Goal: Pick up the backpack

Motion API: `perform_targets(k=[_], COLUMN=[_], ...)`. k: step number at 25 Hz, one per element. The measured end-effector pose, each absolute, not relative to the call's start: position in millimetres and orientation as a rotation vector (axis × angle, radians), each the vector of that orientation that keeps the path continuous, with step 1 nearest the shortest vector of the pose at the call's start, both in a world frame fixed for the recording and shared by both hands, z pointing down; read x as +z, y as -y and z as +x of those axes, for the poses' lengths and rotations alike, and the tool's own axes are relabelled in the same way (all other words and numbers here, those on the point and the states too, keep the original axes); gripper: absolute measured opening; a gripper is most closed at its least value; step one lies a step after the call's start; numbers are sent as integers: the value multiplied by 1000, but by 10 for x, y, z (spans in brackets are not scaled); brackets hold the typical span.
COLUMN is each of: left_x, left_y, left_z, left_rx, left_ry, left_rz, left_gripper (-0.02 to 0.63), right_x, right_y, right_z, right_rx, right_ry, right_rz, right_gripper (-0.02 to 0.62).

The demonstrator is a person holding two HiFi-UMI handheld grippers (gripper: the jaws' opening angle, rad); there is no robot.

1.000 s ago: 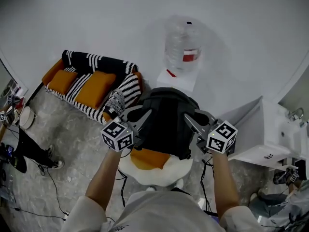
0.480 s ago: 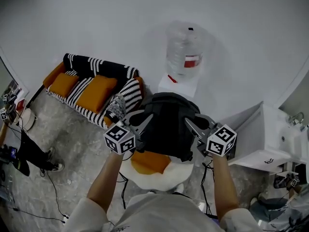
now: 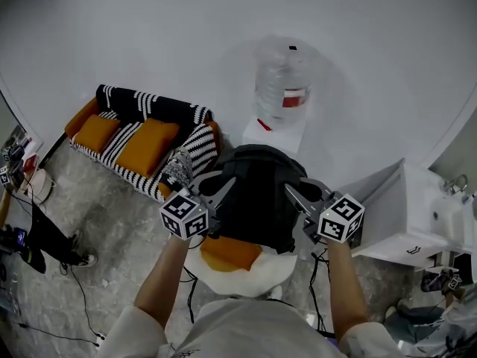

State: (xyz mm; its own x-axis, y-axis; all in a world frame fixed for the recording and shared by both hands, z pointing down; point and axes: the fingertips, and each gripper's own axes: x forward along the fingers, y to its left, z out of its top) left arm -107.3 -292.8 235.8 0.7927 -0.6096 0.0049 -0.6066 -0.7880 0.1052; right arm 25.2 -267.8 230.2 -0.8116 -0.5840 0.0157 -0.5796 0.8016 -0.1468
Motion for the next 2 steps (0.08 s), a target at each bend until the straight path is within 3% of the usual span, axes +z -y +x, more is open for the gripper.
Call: perform_targets(k=[2], left_x=[2355], left_y=[2940], left_z=[-1067], left_rx=[-48], left_ry=[979], left_rz=[2880], left_gripper=[58], right_x=[2299], right_y=[2693], right_z=[264], right_rx=[-223], right_ry=[-2950], right_rz=[-953], right_gripper=[41])
